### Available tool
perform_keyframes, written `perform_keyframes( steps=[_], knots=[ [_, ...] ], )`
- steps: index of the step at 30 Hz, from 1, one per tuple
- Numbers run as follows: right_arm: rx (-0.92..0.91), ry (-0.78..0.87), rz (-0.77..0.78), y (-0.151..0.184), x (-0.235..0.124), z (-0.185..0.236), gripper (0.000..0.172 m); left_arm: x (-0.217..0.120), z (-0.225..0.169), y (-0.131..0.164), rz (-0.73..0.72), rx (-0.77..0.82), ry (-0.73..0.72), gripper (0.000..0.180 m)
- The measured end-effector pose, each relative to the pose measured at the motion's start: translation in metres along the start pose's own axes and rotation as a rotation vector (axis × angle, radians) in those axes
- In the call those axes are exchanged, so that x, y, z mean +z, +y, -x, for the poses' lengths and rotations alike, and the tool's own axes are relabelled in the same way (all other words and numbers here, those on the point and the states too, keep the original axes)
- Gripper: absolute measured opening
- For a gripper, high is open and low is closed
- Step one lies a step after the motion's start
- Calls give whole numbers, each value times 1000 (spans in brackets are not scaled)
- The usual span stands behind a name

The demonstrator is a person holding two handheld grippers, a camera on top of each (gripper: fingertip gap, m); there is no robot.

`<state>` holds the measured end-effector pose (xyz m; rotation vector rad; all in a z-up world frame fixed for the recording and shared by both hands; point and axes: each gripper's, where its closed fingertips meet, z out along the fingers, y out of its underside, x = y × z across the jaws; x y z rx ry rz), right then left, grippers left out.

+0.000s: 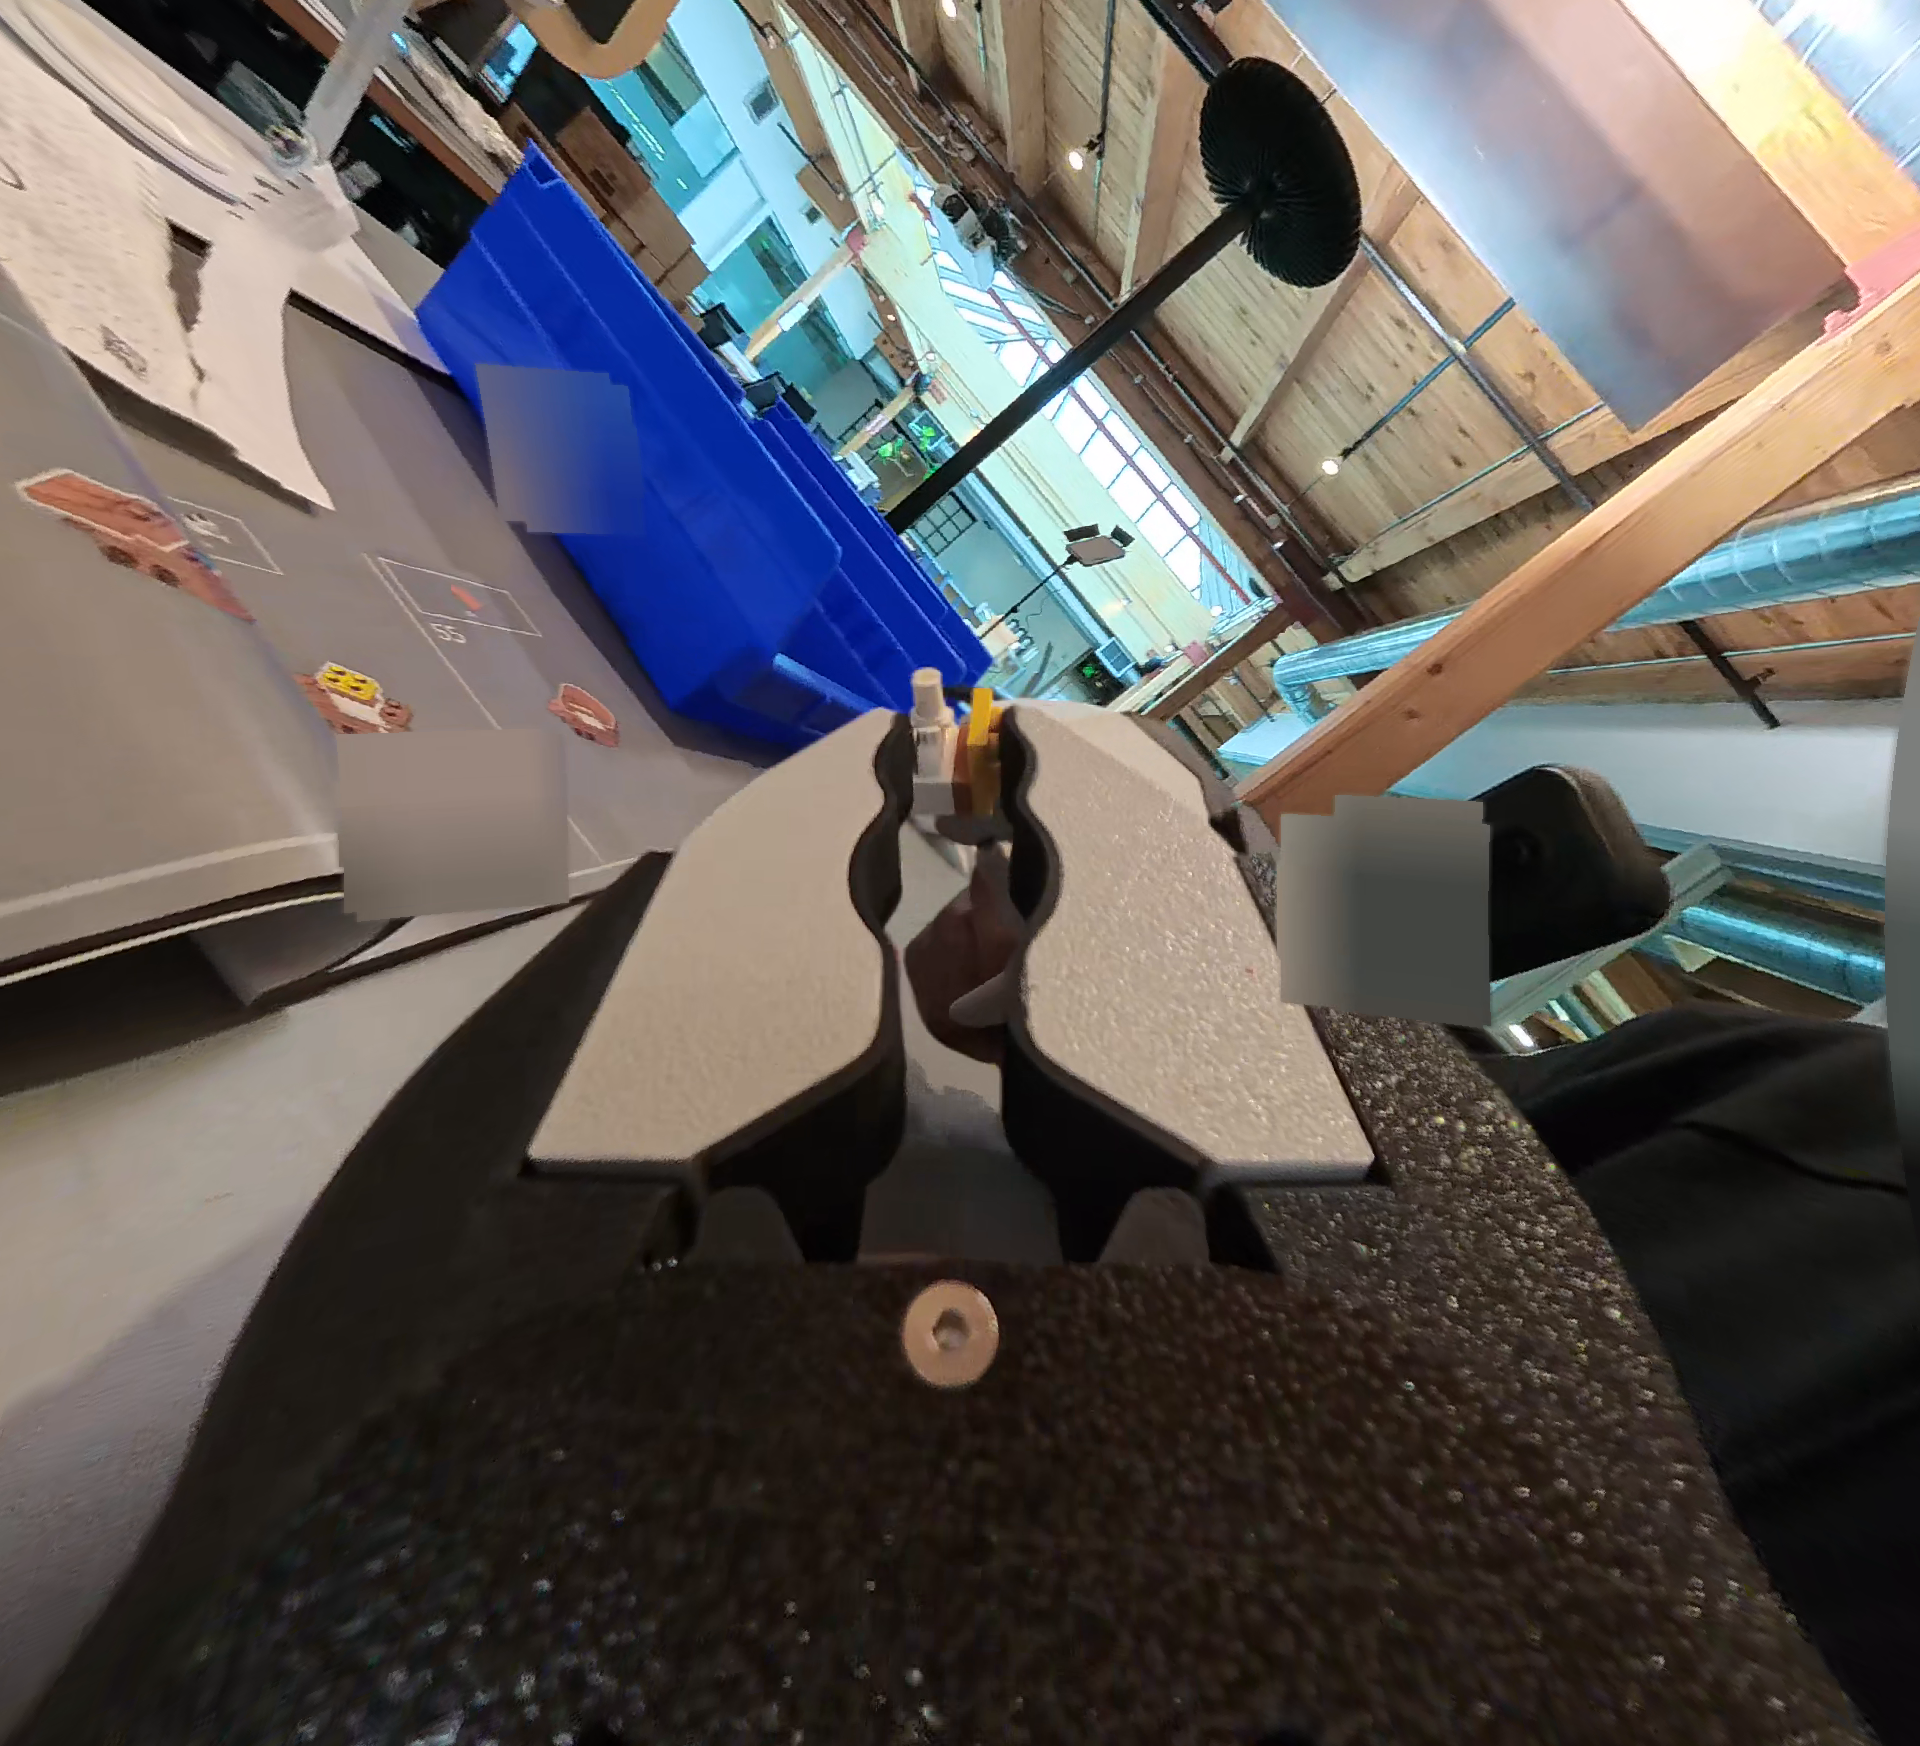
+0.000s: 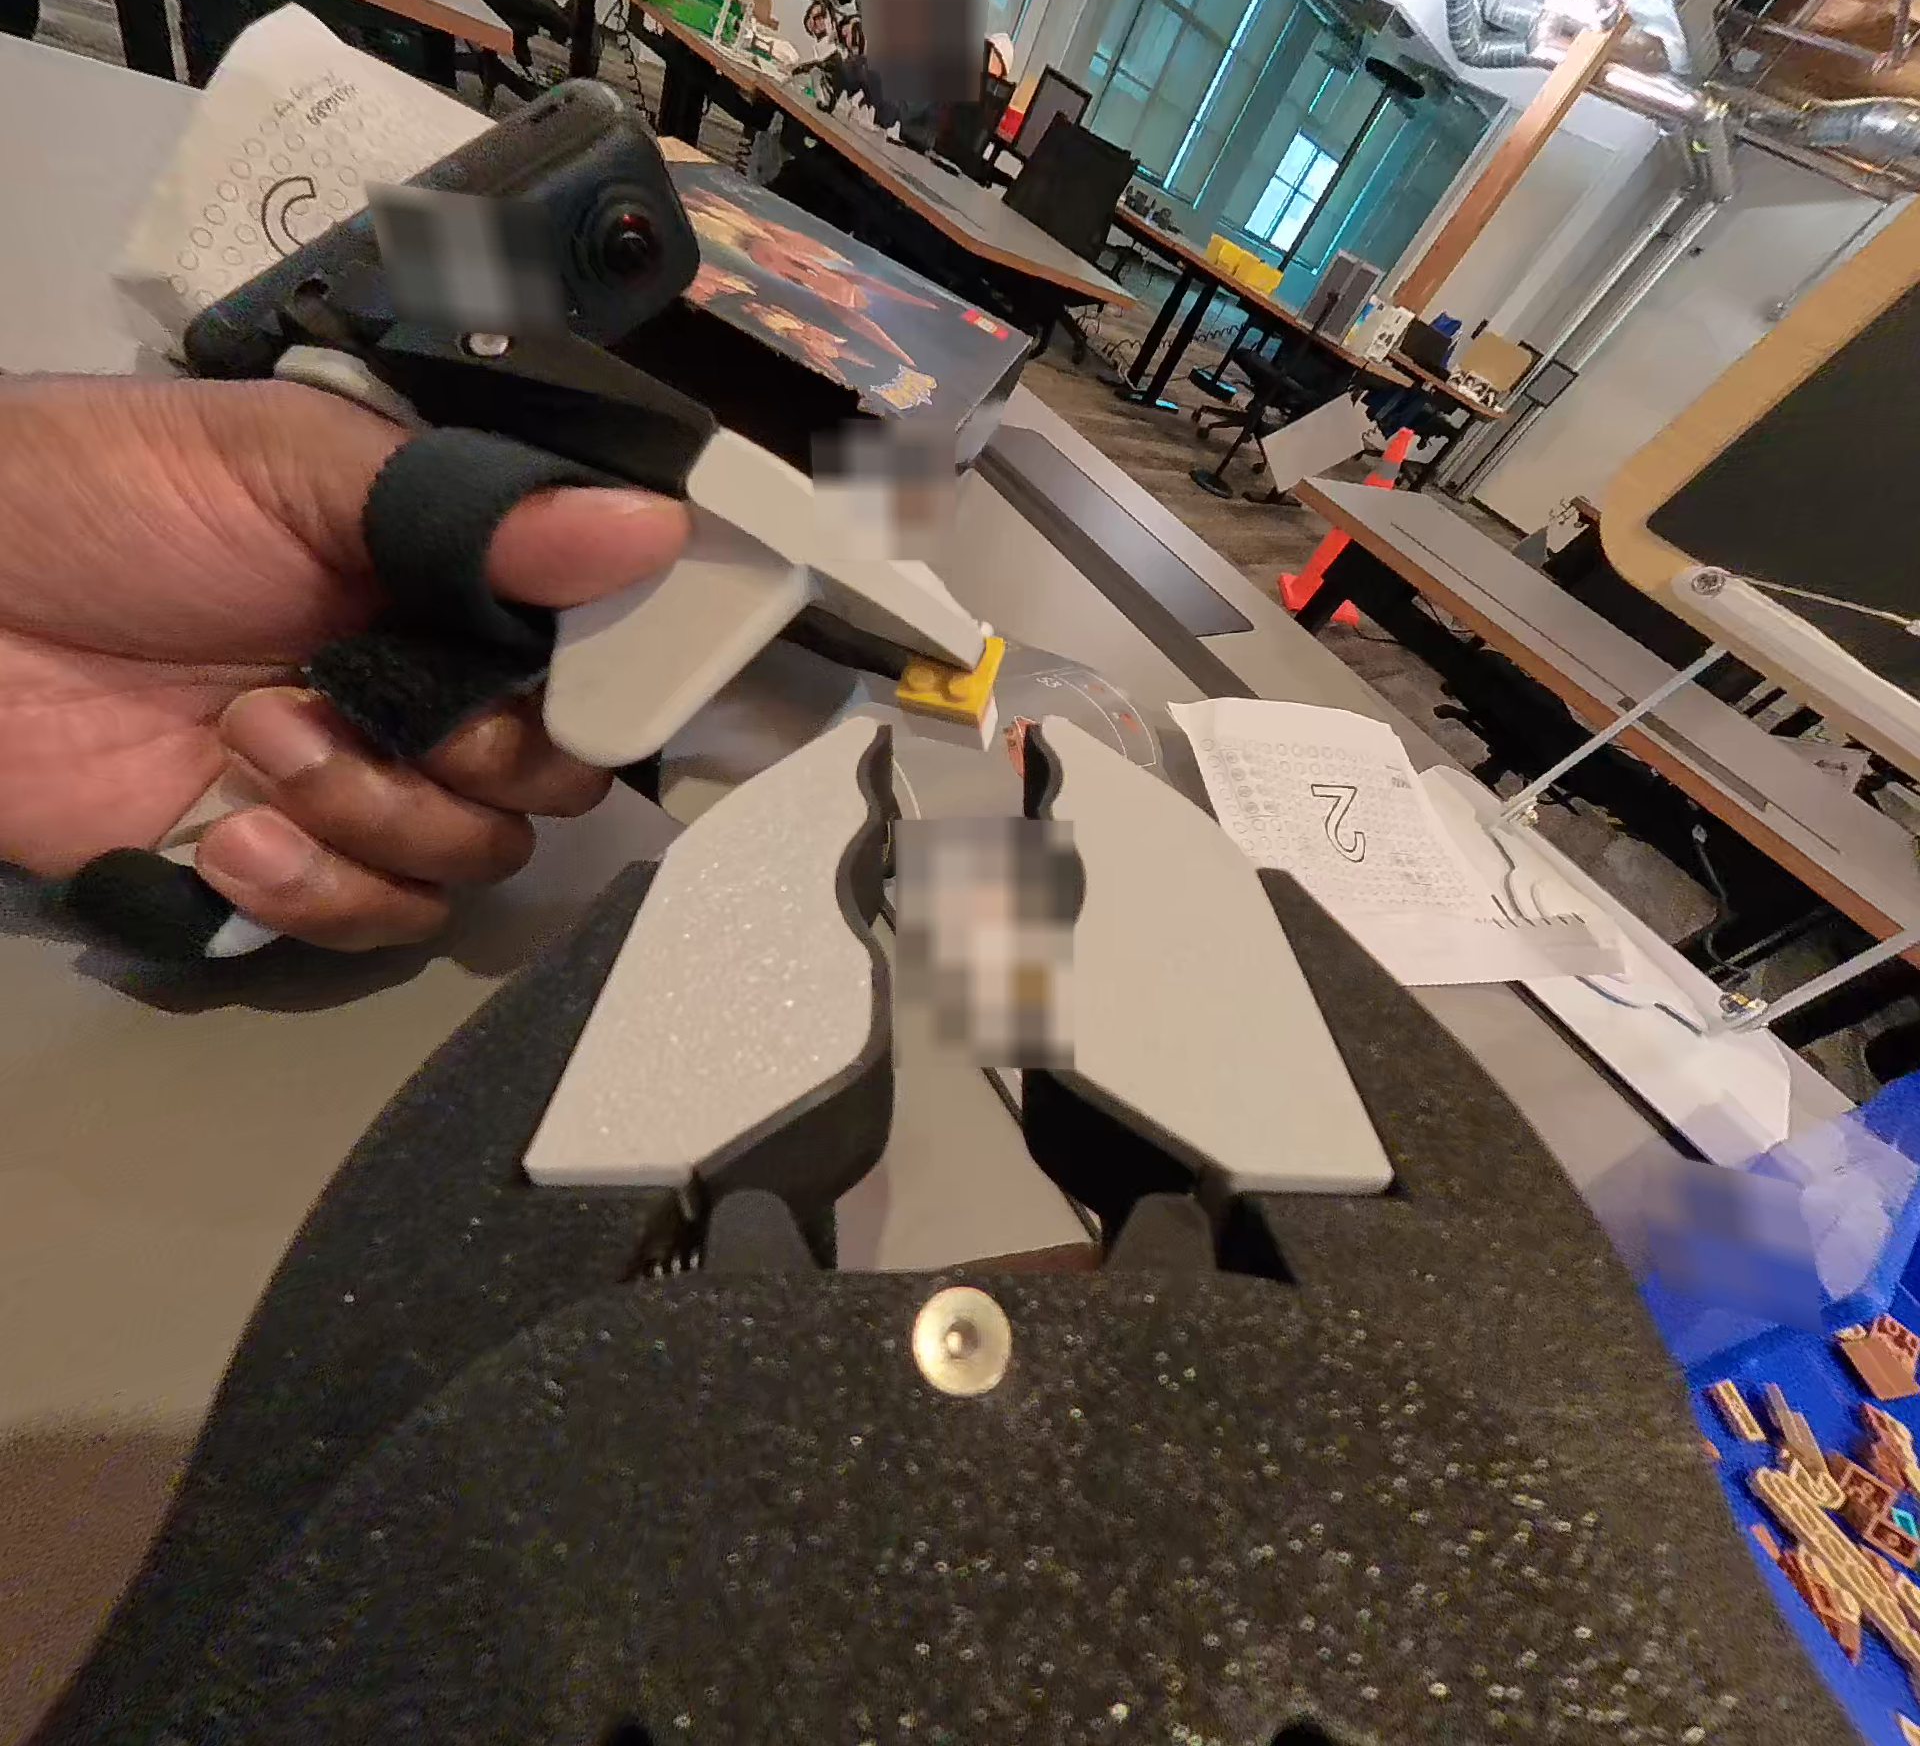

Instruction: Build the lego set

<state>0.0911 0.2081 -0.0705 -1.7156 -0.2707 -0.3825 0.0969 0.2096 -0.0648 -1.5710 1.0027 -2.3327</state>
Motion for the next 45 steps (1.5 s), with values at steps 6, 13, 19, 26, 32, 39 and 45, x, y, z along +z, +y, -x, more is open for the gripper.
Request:
perform_keyframes(
  steps=[6, 13, 19, 26, 32, 39, 45],
  knots=[
    [0, -7, 33, 3, 2, 5, 24, 4, 0, 6, 19, 76, -34, 15],
    [0, 6, 49, 6, 0, 2, 18, 7, -1, 11, 49, 117, -49, 15],
    [119, -47, 55, 10, -2, -3, 18, 5, -1, 11, 119, 201, -60, 21],
    [339, -145, 98, 25, -7, -12, 18, -10, 16, 24, 454, 492, -209, 33],
    [355, -163, 148, 38, -7, -12, 18, -35, 46, 73, 851, 668, -332, 41],
    [331, -211, 195, 45, -8, 0, 18, -35, 69, 89, 953, 864, -424, 22],
    [265, -217, 237, 53, -13, 7, 18, -25, 65, 84, 886, 972, -441, 18]
  ],
)
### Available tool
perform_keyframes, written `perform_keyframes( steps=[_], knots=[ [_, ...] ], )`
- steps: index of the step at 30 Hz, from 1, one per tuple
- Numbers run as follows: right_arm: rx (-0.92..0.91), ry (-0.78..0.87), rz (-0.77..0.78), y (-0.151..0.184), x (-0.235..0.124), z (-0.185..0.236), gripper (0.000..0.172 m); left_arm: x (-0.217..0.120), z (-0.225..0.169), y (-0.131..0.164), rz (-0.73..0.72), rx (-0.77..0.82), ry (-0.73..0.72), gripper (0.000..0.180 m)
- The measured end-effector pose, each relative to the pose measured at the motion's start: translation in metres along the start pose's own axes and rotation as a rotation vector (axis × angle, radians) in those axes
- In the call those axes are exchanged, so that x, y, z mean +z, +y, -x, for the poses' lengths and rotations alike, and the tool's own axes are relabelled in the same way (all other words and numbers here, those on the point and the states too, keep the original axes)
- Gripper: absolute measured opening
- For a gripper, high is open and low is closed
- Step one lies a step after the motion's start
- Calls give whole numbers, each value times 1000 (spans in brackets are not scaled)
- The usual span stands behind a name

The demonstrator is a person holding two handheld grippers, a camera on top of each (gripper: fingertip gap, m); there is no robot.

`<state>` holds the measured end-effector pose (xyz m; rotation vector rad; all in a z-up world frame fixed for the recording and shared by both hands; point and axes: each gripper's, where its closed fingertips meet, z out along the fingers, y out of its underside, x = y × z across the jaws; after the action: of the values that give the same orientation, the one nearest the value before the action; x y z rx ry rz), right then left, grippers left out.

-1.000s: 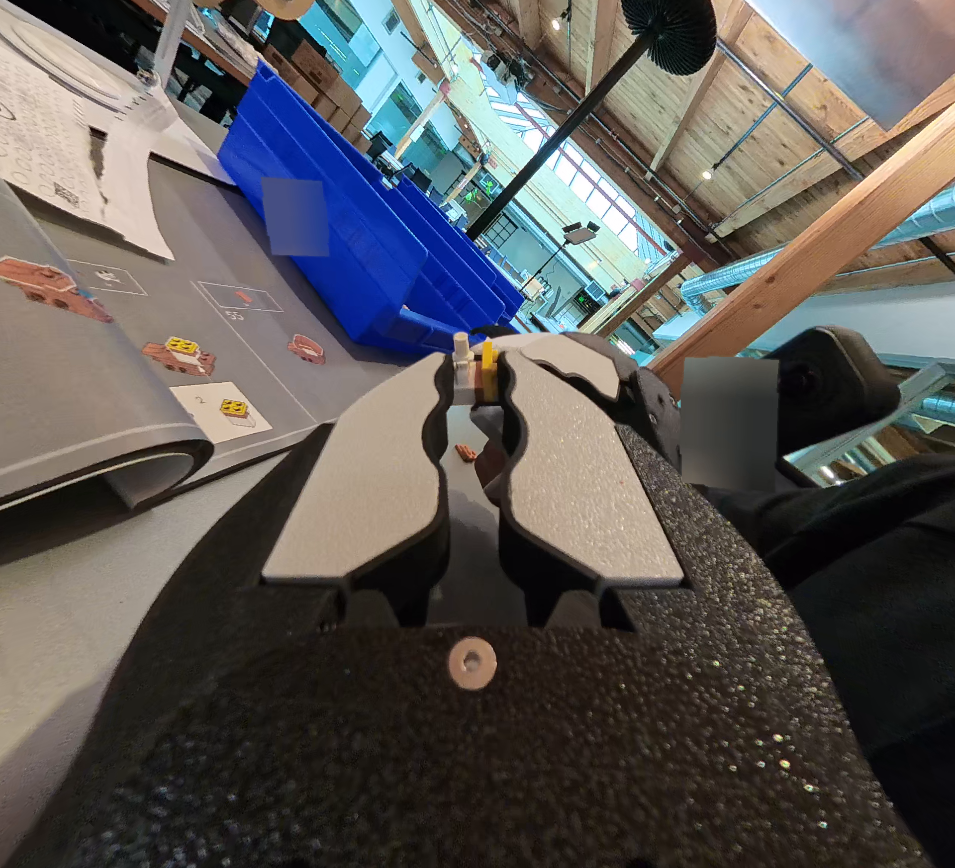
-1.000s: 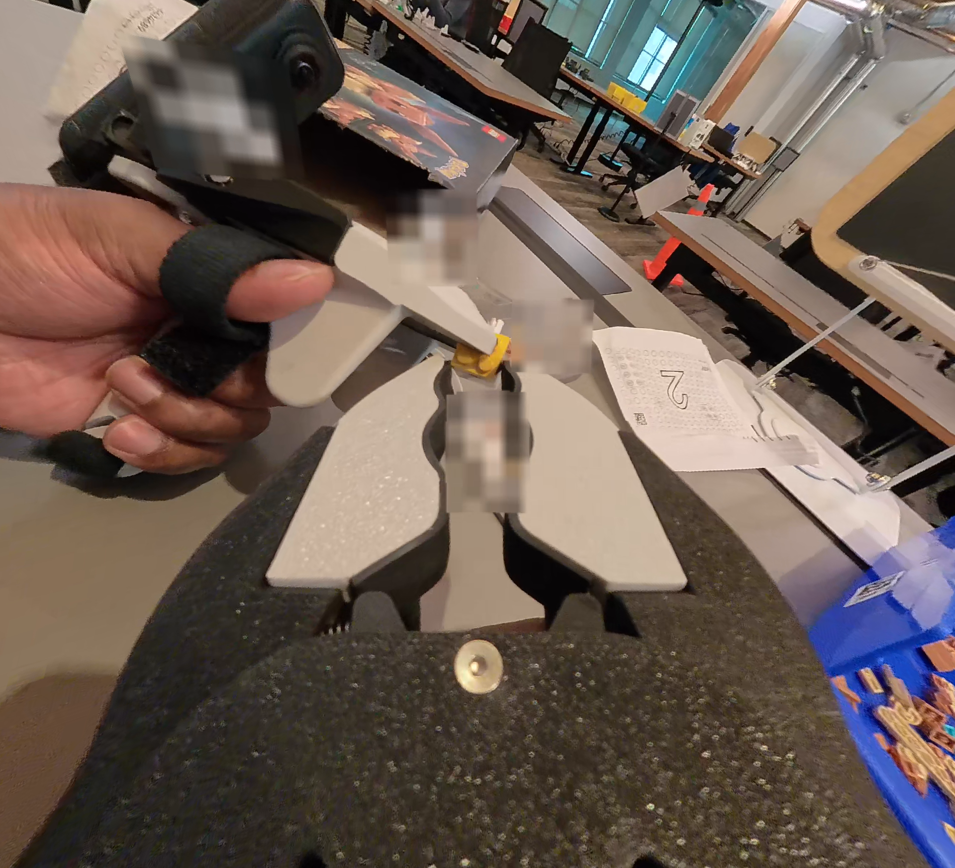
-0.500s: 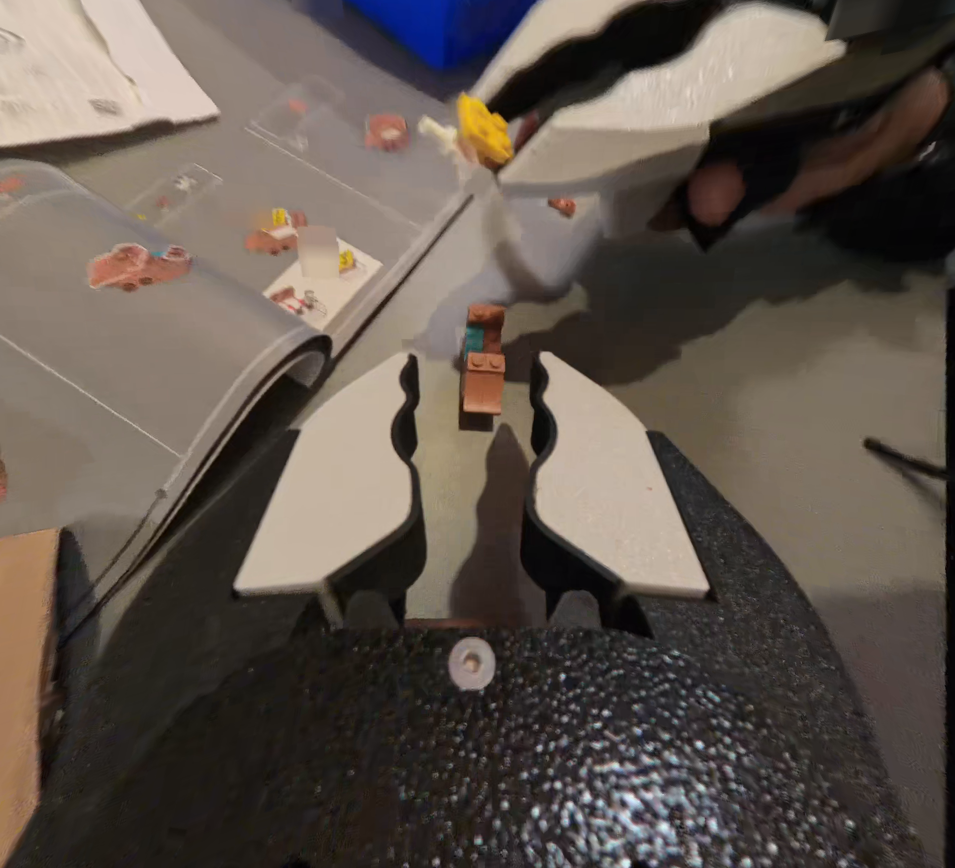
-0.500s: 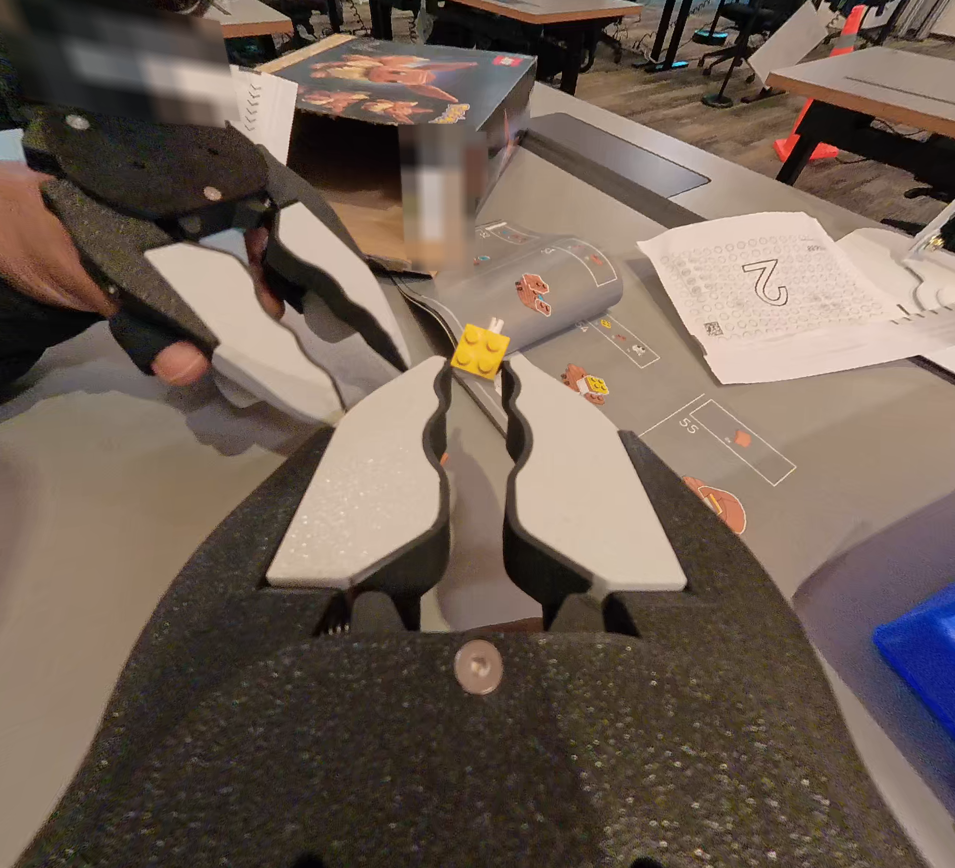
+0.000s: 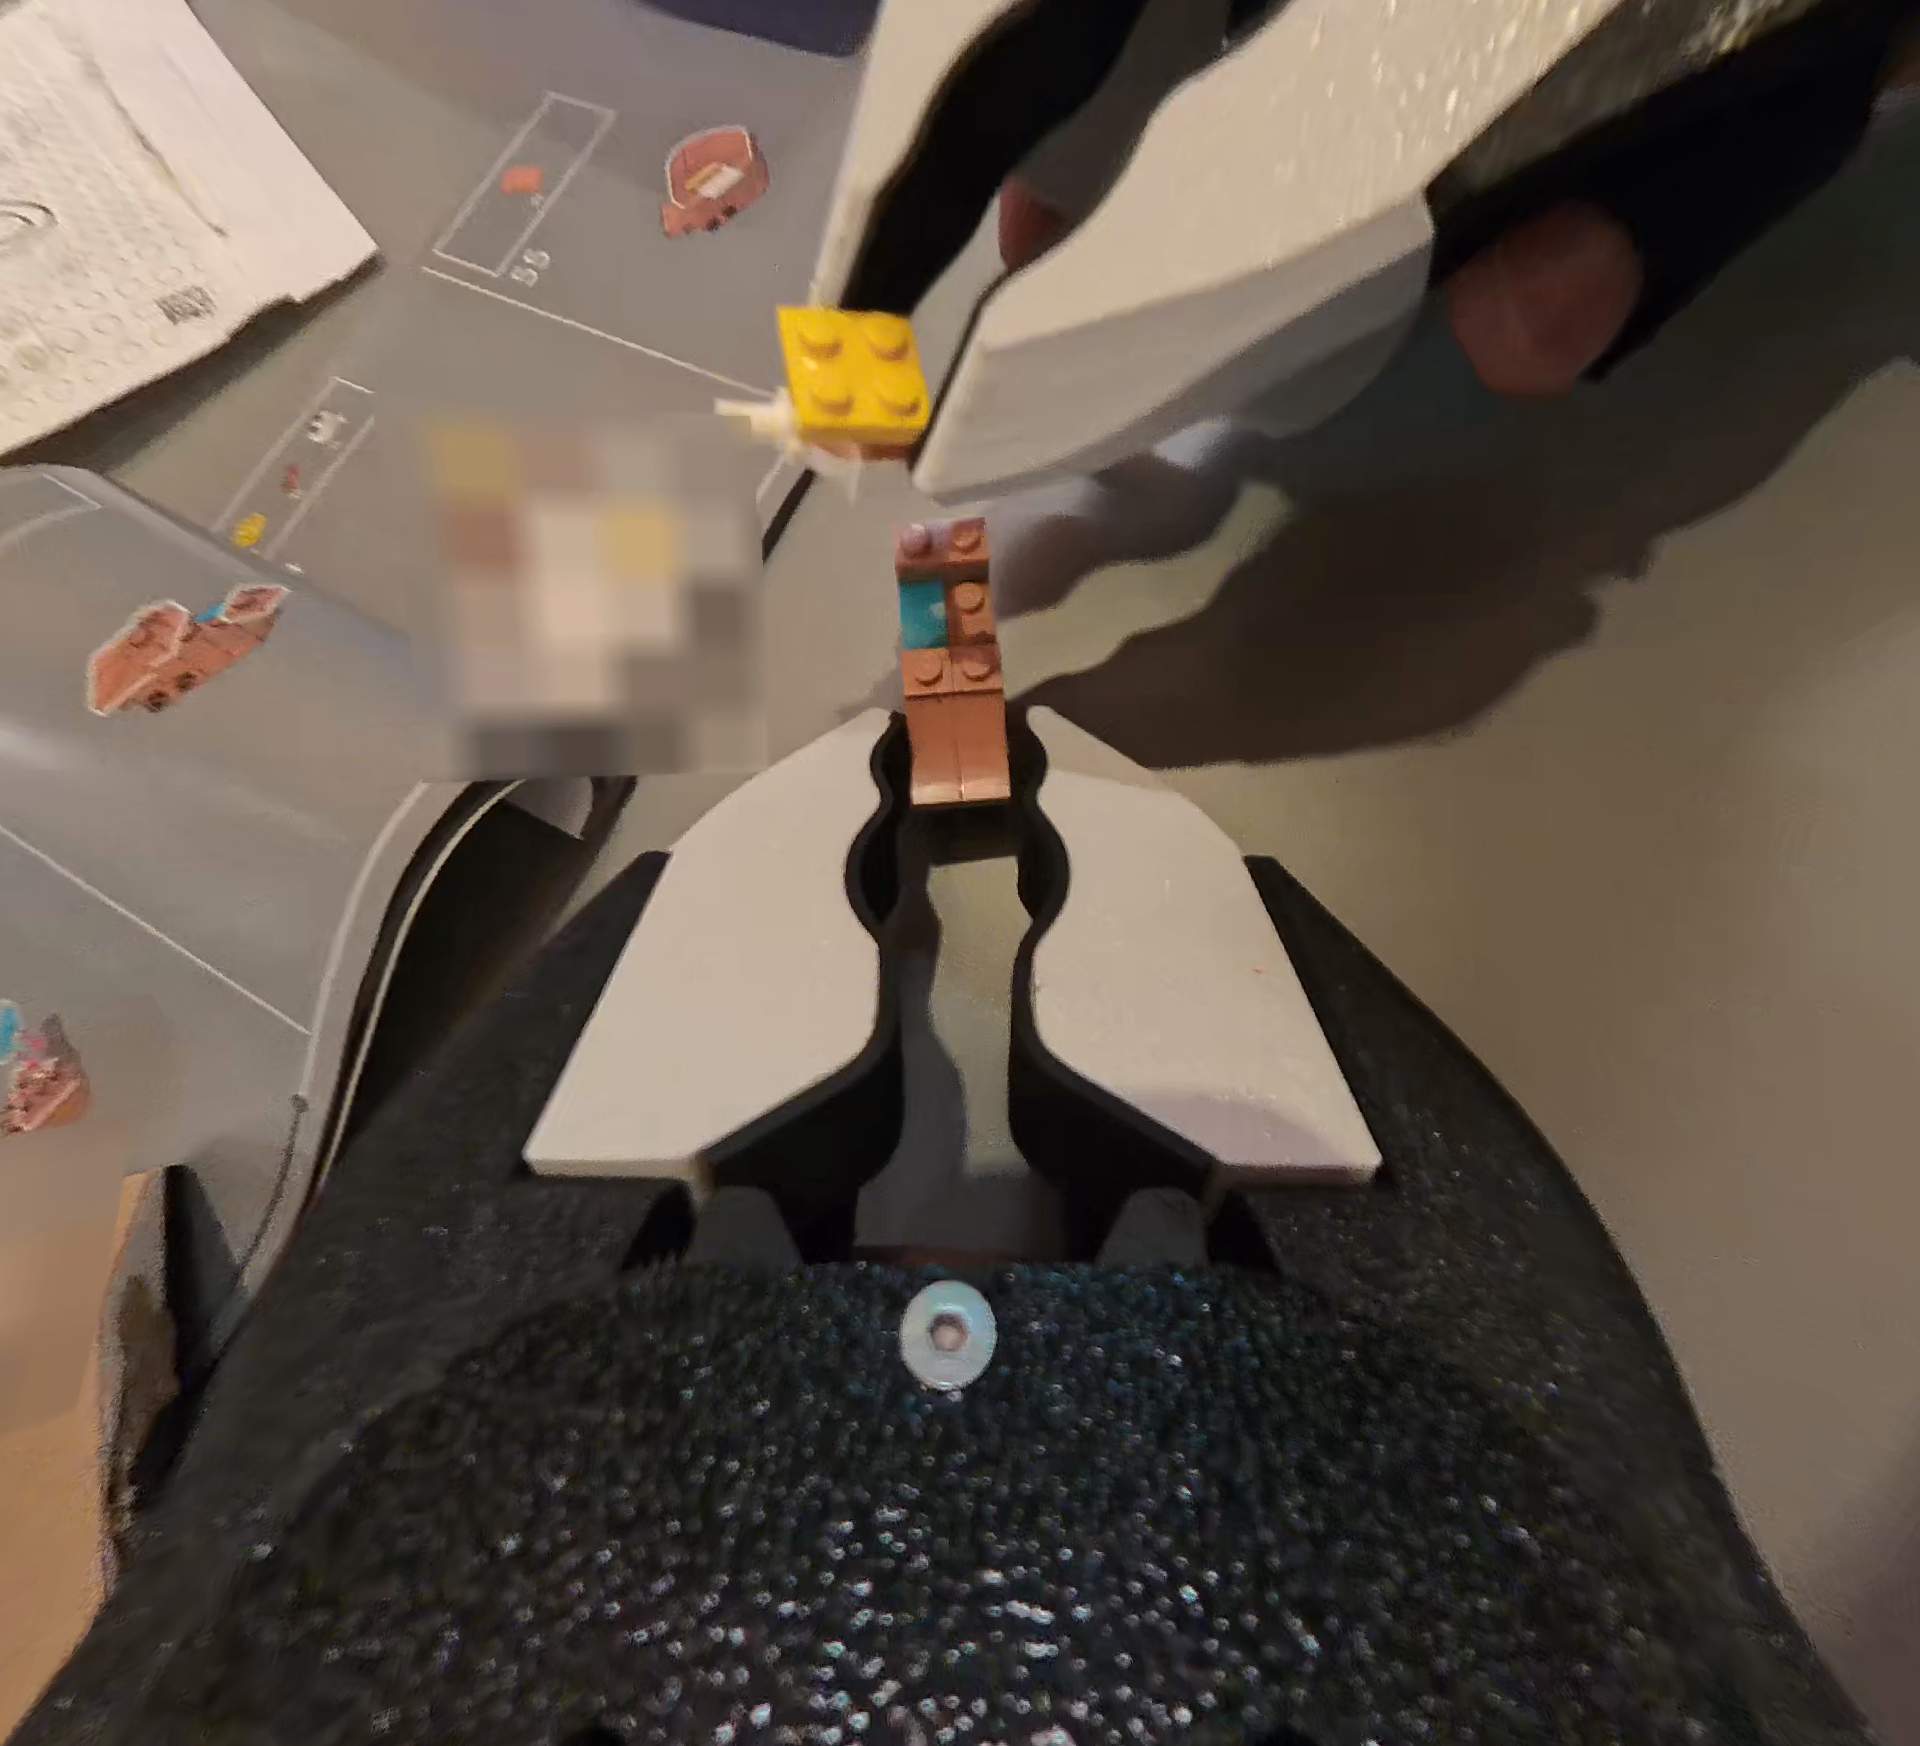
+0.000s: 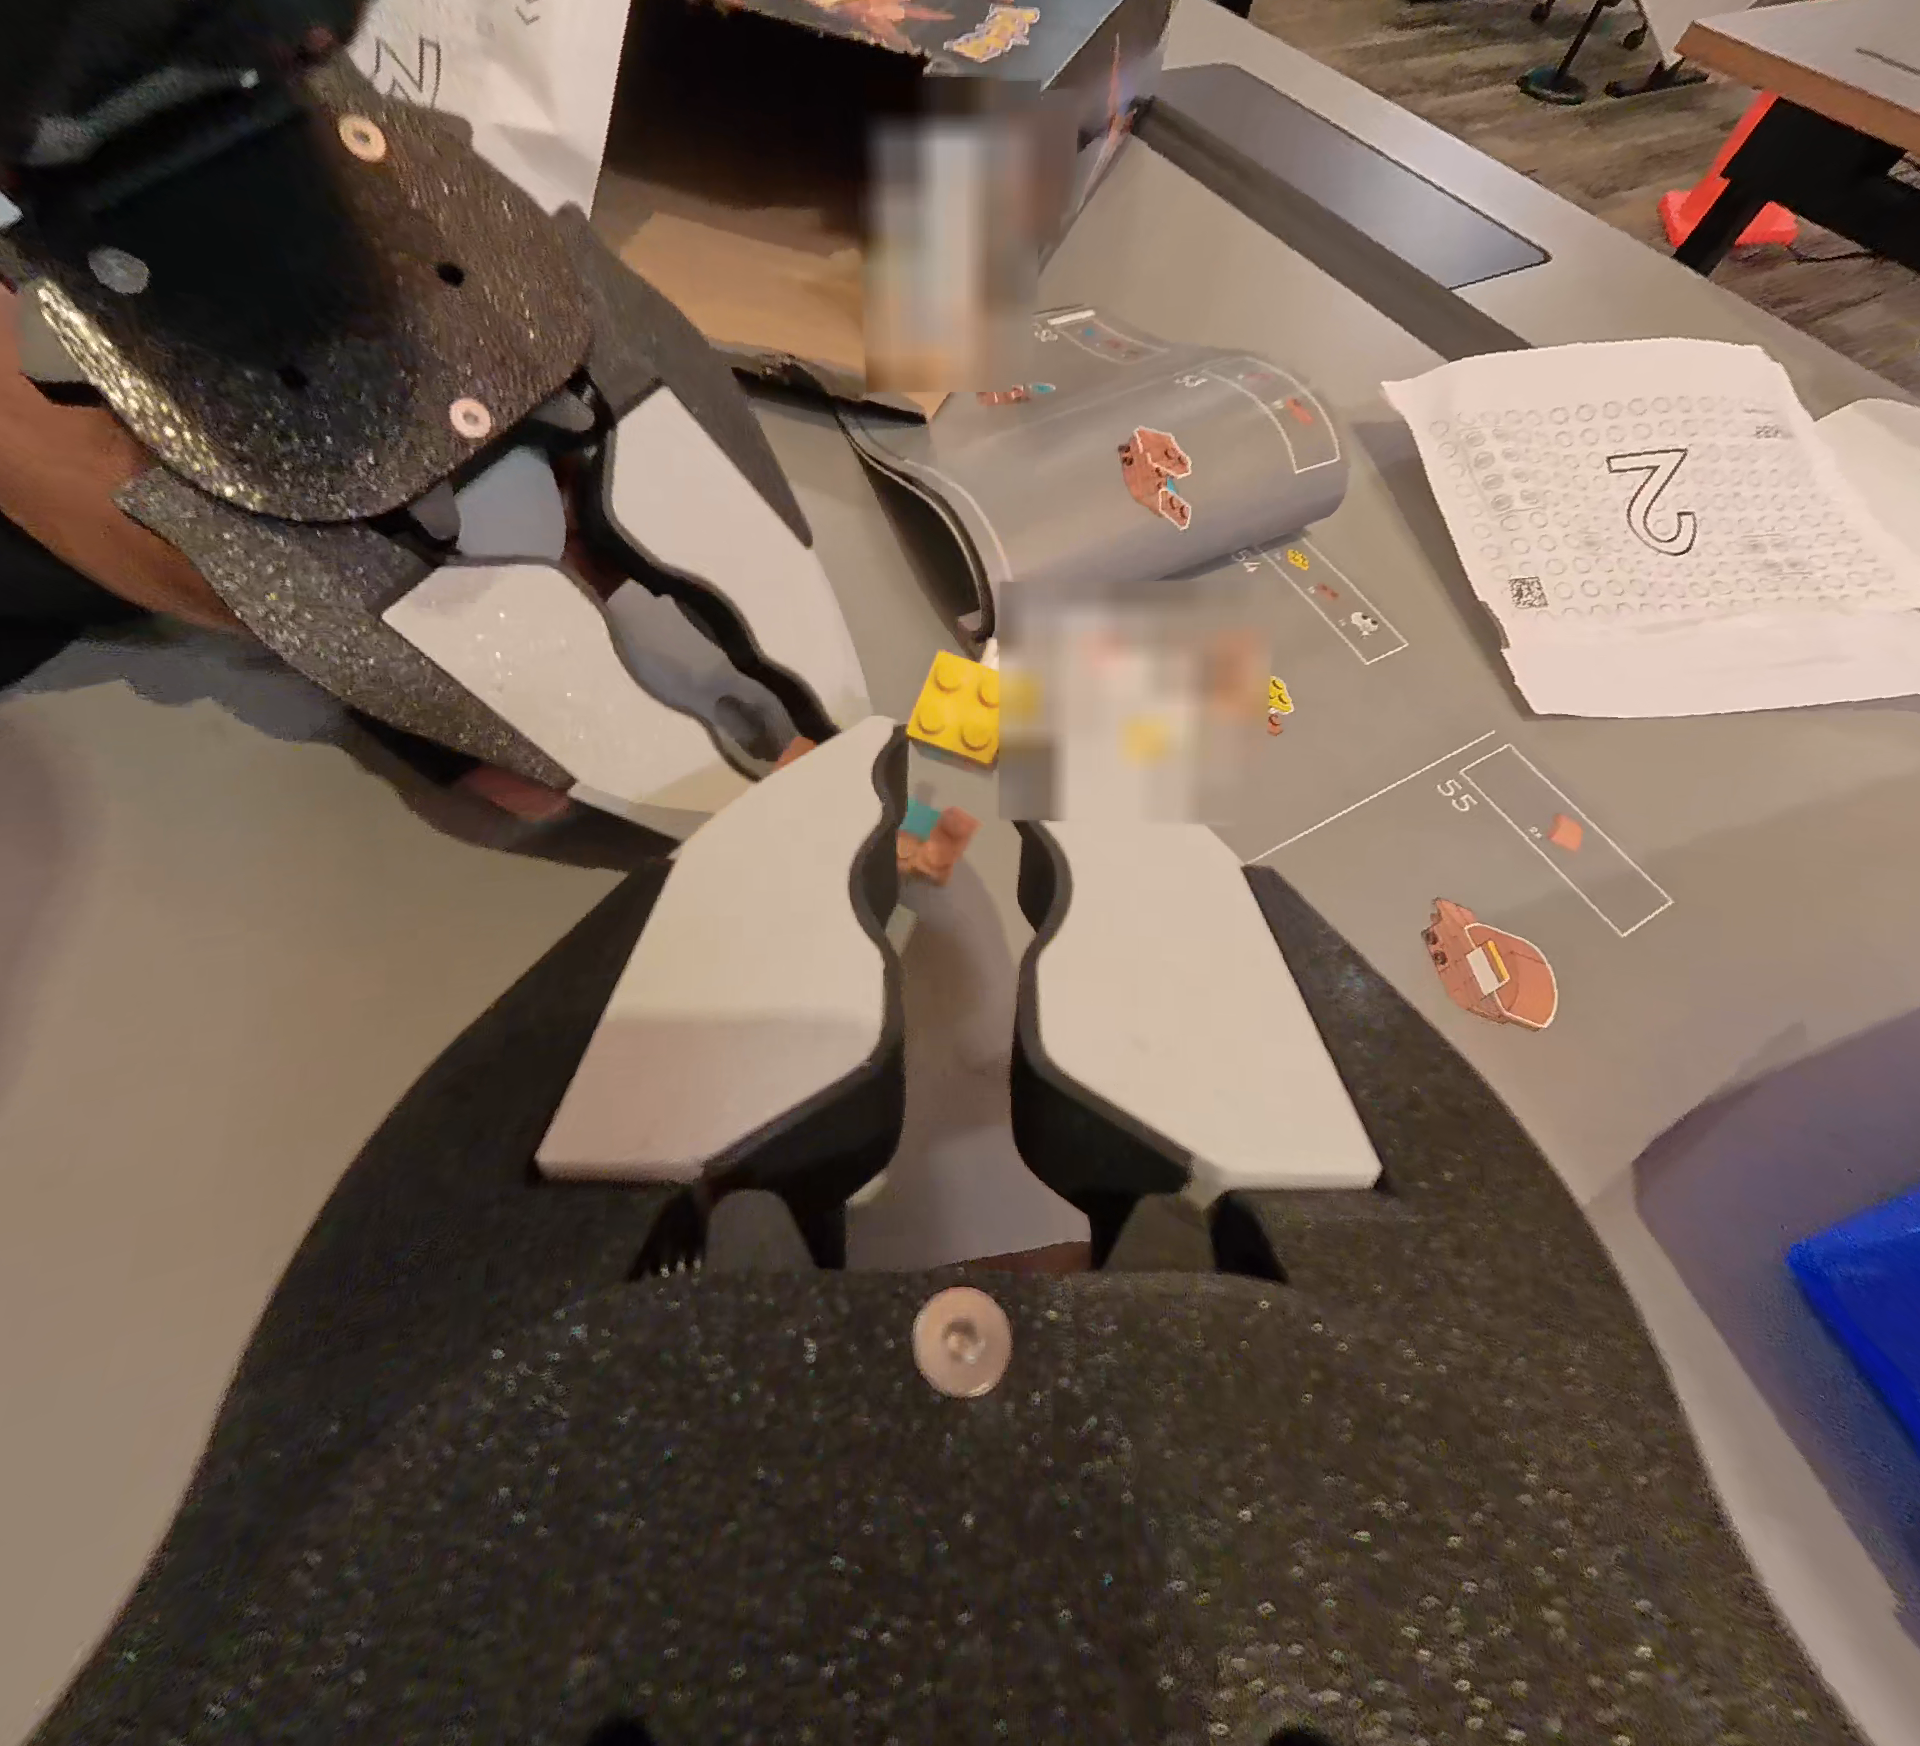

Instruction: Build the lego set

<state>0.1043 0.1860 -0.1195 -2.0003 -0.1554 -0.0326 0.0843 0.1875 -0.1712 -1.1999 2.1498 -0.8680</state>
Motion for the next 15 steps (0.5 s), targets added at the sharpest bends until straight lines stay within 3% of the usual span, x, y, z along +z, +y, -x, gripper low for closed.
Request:
perform_keyframes(
  steps=[15],
  knots=[
    [-46, 10, 29, 6, -1, 7, 18, -6, 8, -18, -105, 5, -90, 18]
  ],
)
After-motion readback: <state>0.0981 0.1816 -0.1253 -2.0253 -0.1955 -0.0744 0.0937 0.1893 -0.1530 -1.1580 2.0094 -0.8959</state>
